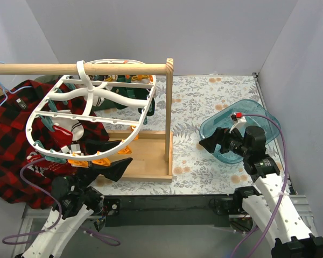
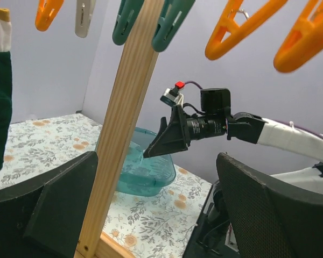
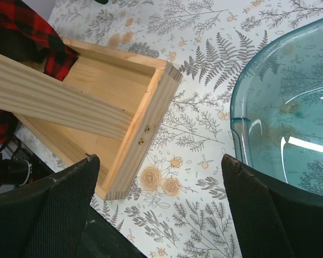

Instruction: Remove the socks clipped to the hanger

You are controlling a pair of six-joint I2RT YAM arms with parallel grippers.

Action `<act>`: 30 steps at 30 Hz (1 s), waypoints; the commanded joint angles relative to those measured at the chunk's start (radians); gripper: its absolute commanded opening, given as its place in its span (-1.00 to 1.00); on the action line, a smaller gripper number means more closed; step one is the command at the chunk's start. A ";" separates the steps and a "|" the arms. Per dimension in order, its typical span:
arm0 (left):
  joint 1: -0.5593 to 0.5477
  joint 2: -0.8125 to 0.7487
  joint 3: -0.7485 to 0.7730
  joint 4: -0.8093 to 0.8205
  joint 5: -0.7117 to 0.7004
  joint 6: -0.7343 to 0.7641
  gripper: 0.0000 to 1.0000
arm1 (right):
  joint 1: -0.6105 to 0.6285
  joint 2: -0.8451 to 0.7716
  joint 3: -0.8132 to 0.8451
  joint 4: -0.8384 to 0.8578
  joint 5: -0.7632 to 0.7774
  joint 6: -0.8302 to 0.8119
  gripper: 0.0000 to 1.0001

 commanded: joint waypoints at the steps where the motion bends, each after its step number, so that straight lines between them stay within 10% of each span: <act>1: 0.004 -0.086 0.092 -0.266 -0.074 -0.069 0.81 | -0.006 -0.002 0.086 -0.085 0.030 -0.087 0.97; 15: 0.004 -0.108 0.381 -0.719 -0.097 -0.178 0.81 | 0.062 0.129 0.210 -0.110 -0.236 -0.167 0.96; 30: 0.004 -0.108 0.646 -0.987 -0.098 -0.218 0.81 | 1.071 0.453 0.499 0.065 0.409 -0.075 0.96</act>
